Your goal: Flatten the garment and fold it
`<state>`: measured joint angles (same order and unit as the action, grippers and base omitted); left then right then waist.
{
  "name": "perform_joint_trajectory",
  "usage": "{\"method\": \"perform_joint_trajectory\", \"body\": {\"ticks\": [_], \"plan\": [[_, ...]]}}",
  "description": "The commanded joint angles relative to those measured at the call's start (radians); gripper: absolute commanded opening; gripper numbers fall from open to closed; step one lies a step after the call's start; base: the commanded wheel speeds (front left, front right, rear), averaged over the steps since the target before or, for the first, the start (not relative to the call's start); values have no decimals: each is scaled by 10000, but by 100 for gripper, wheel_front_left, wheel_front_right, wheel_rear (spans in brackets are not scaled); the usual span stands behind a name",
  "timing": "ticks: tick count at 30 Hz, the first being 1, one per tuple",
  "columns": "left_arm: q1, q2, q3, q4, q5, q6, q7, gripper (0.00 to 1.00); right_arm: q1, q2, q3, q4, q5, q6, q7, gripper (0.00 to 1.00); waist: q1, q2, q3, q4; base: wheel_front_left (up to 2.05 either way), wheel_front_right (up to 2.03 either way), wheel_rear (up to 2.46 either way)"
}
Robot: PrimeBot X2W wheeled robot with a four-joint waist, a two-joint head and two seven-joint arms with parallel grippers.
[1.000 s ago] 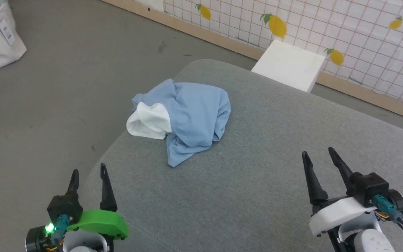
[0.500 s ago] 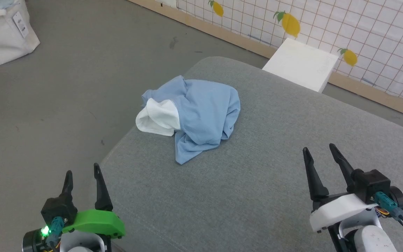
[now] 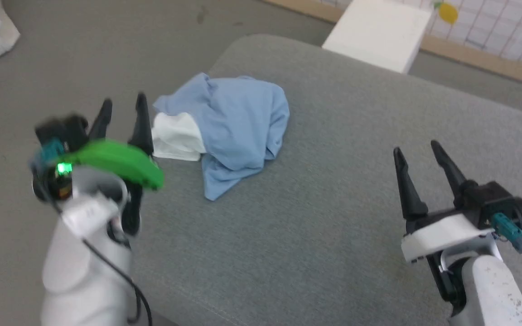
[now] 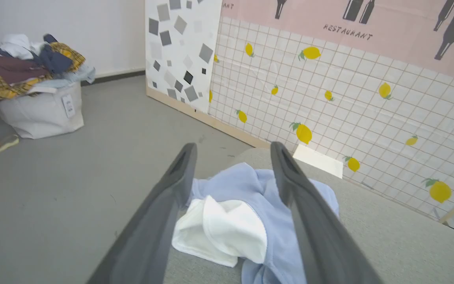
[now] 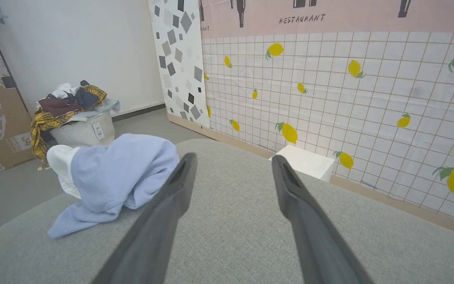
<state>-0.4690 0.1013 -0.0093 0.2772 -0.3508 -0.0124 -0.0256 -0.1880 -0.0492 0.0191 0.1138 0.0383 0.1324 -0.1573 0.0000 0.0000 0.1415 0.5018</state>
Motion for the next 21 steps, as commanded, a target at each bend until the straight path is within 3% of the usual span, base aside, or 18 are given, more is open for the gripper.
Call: {"method": "perform_joint_trajectory", "body": {"ticks": [1, 5, 10, 14, 21], "plan": [[-616, 192, 42, 268, -209, -134, 516, 100, -234, -10, -2, -76, -107, -17, 33, 100, 0, 0, 1462, -1071, 0, 0, 0], [-1858, 603, 288, 993, -966, -409, 2180, 100, -612, -10, 148, -117, -136, -17, -2, 100, 0, 0, 2349, -1807, 0, 0, 0], [-2507, 1375, 706, 1925, -1637, -318, 4286, 100, -1105, -10, 317, 37, 11, -17, -250, 100, 0, 0, 3233, -2804, 0, 0, 0], [-2184, 1854, 983, 2408, -1971, 245, 6060, 100, -1388, -10, 285, 296, 143, -17, -516, 100, 0, 0, 3743, -3536, 0, 0, 0], [-1260, 2032, 1158, 2693, -2219, 936, 7538, 100, -1460, -10, 235, 701, 302, -17, -785, 100, 0, 0, 3717, -3977, 0, 0, 0]]}}
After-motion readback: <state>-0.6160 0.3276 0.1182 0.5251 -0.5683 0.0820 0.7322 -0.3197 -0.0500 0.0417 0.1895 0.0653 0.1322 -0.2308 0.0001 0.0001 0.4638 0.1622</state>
